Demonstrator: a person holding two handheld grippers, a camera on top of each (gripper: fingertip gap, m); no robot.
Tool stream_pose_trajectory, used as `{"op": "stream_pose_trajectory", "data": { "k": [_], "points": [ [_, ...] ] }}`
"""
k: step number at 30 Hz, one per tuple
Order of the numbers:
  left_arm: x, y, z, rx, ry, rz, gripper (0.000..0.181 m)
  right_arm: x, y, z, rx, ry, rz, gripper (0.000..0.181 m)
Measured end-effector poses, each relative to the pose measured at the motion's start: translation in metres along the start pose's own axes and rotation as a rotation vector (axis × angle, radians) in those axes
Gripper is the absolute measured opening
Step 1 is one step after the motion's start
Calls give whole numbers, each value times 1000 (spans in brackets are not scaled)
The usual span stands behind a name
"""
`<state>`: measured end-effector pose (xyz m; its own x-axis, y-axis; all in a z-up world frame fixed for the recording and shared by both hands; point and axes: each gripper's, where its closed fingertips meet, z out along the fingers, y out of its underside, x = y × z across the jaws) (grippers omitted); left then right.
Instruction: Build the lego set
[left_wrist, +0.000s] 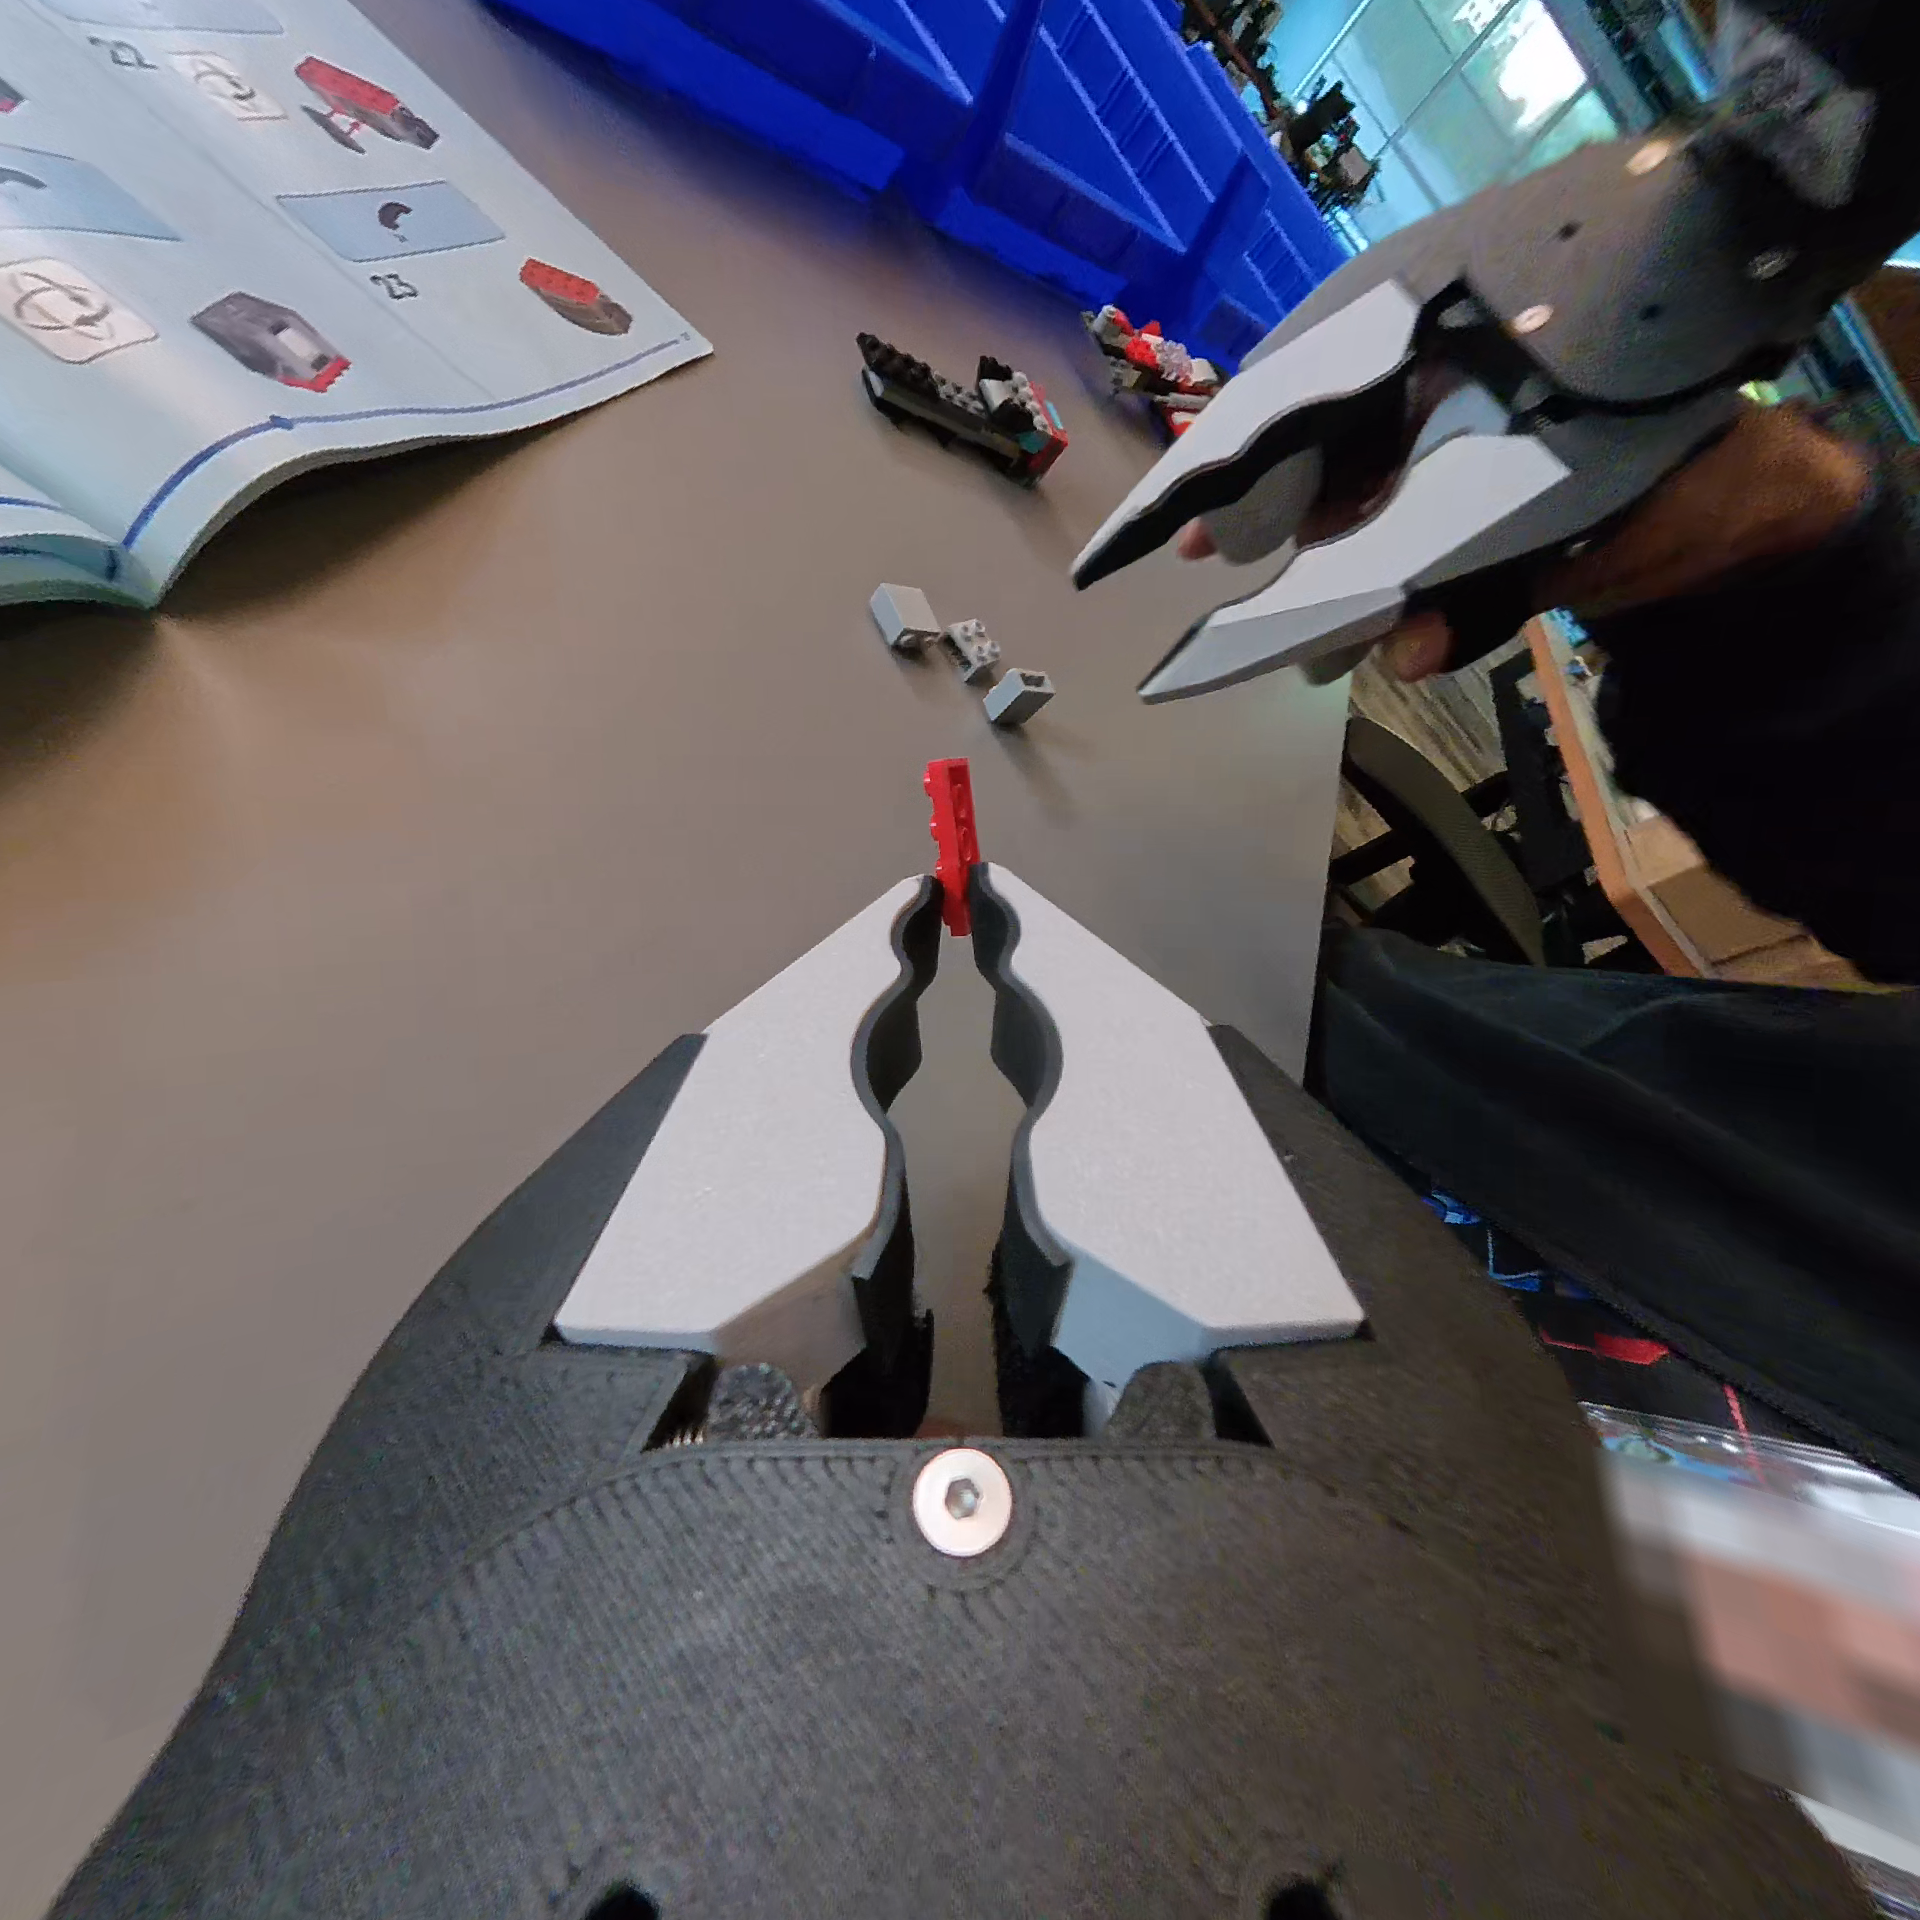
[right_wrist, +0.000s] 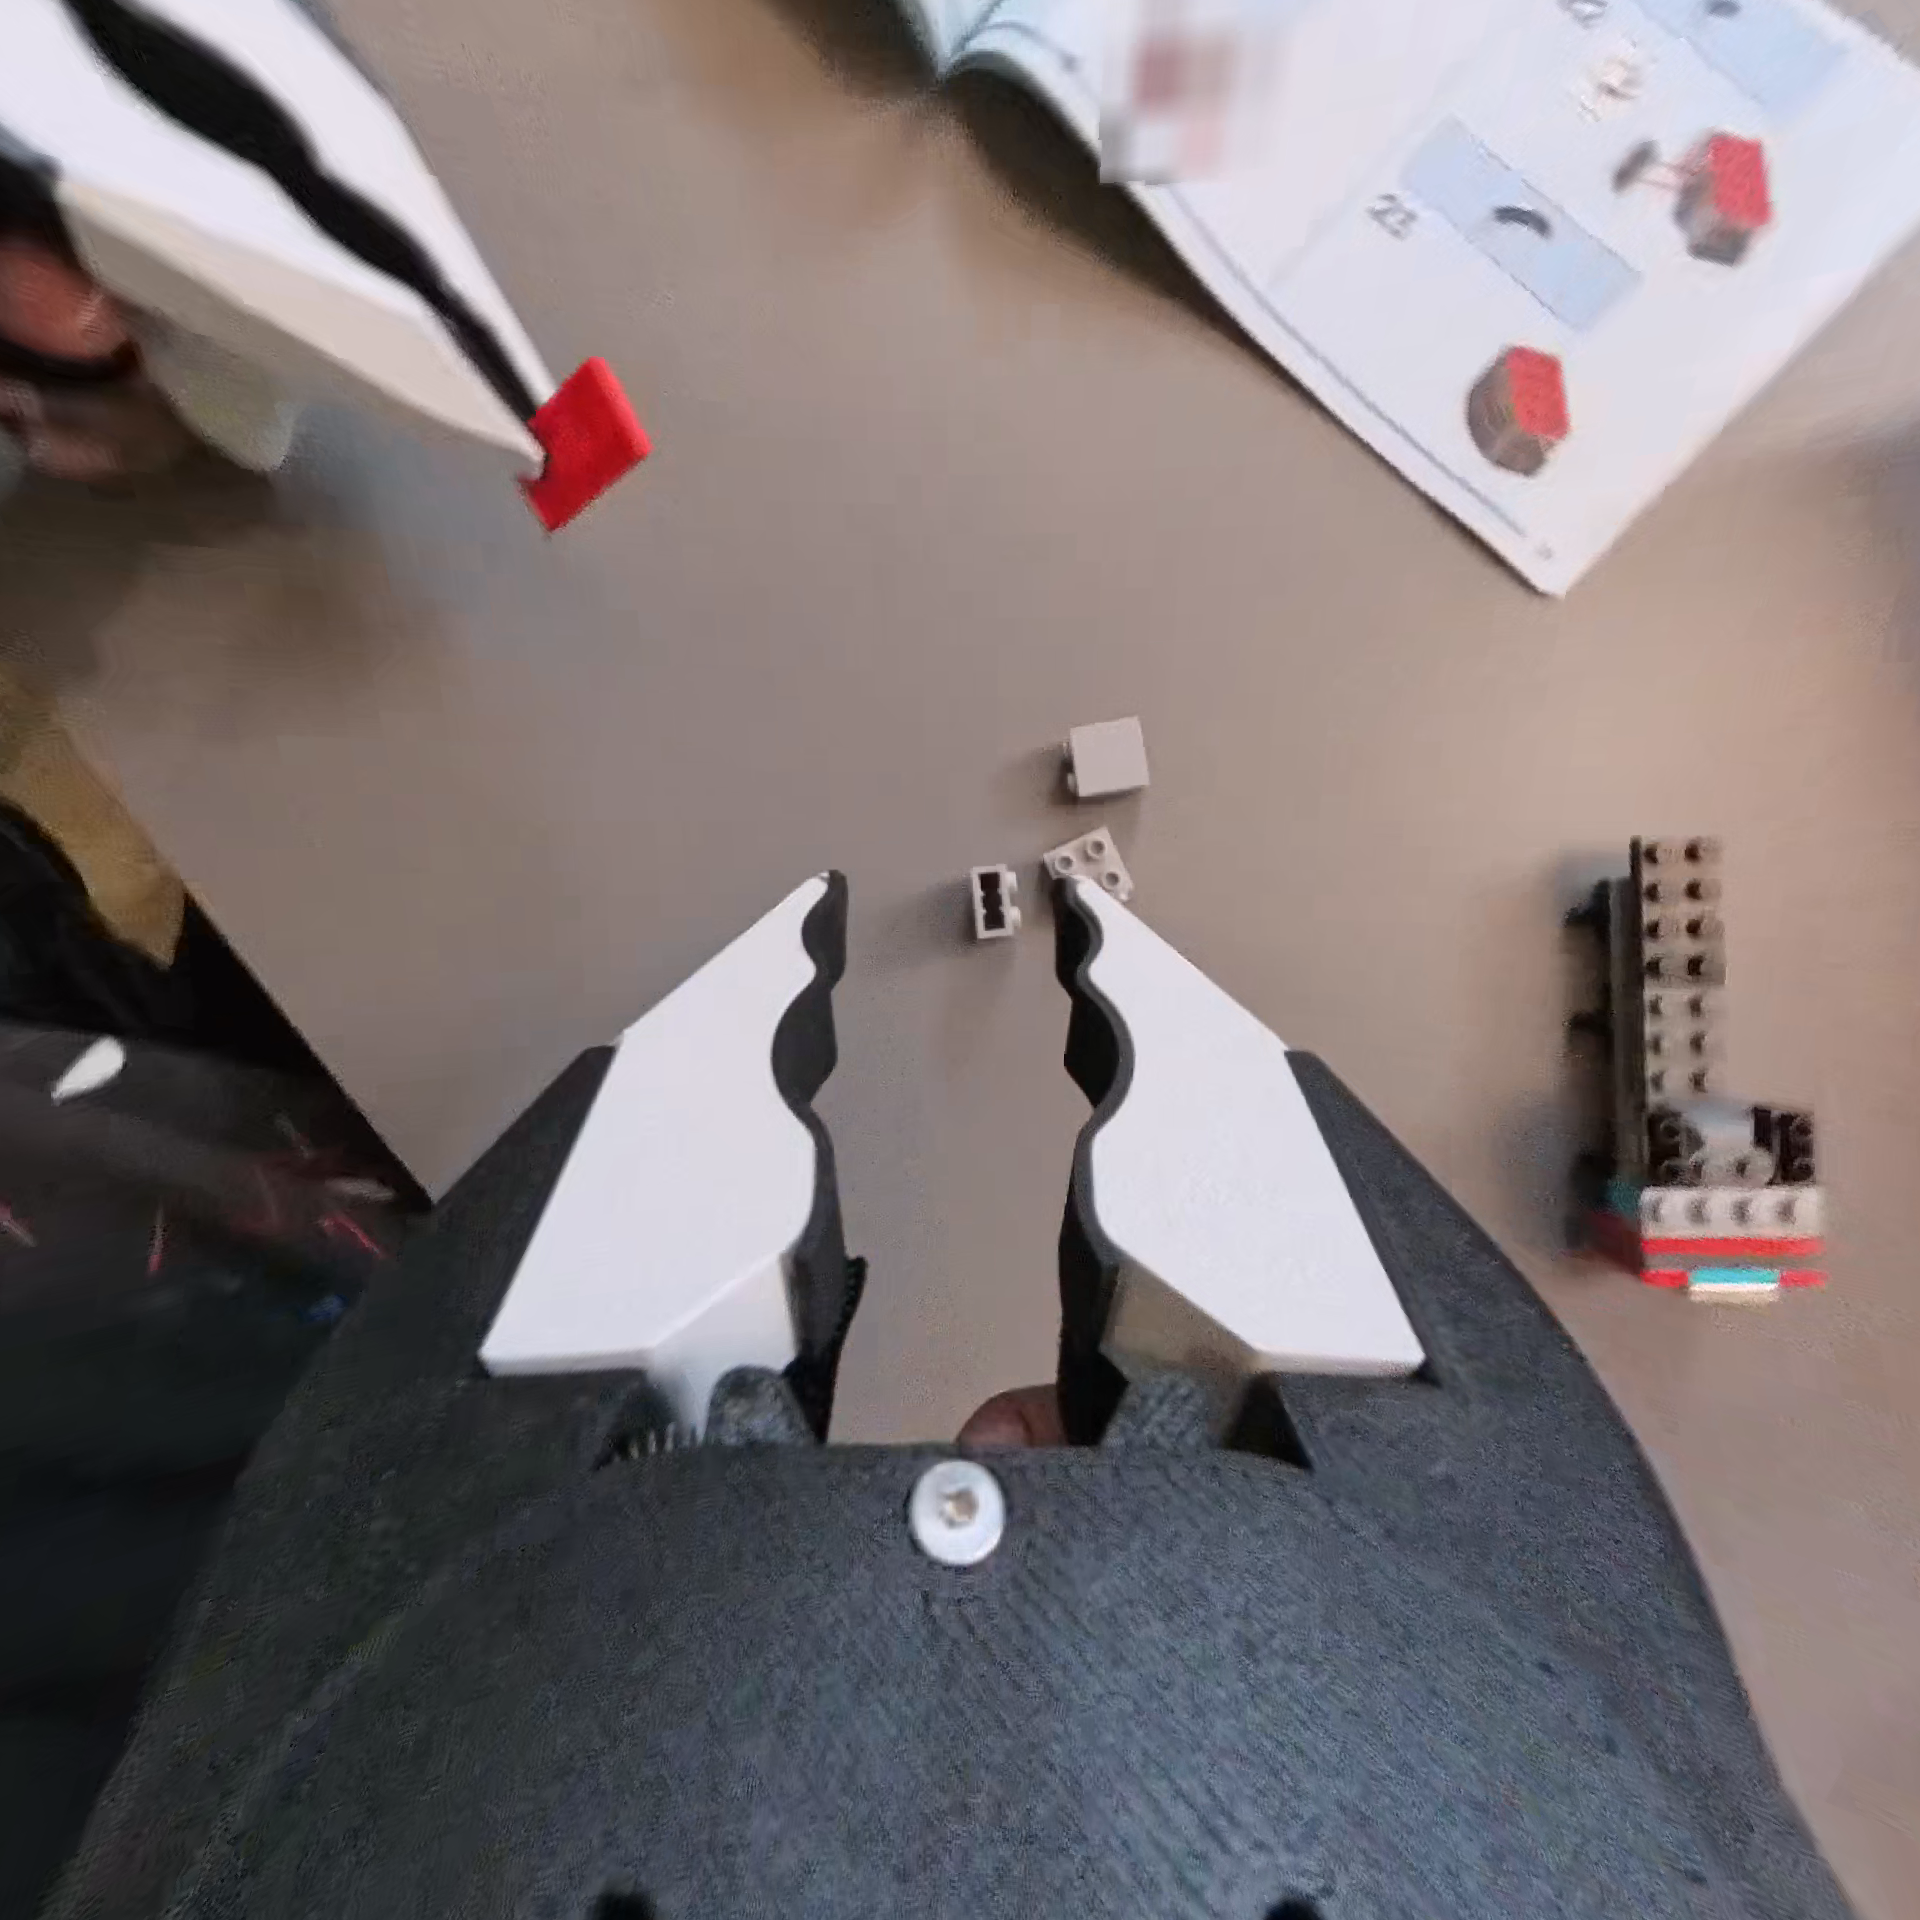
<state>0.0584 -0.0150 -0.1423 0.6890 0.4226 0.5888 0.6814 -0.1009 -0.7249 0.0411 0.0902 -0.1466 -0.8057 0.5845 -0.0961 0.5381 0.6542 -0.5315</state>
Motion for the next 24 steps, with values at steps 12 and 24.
{"op": "stream_pose_trajectory", "data": {
  "k": [12, 24],
  "points": [
    [14, 2, 19, -37, 26, -2, 5, 5, 15, 20, -62, 116, -175, 26],
    [11, -5, 17, 7, 34, -30, 5, -2, -11, 23, 81, 153, -304, 10]
  ]
}}
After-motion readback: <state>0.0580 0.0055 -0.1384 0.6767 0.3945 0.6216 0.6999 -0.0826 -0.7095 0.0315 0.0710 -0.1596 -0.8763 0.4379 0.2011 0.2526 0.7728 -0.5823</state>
